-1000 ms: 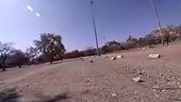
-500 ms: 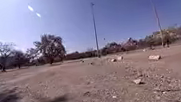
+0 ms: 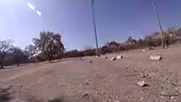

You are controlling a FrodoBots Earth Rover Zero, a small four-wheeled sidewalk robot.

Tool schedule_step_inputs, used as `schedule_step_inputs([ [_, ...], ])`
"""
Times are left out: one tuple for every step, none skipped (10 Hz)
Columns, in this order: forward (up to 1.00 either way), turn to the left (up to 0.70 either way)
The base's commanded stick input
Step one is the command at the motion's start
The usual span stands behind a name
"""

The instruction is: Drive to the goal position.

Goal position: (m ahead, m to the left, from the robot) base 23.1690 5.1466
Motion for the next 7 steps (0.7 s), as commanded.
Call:
schedule_step_inputs([
  [0.50, 0.00],
  [0.50, 0.00],
  [0.50, 0.00],
  [0.50, 0.00],
  [0.50, 0.00],
  [0.50, 0.00],
  [0.50, 0.00],
])
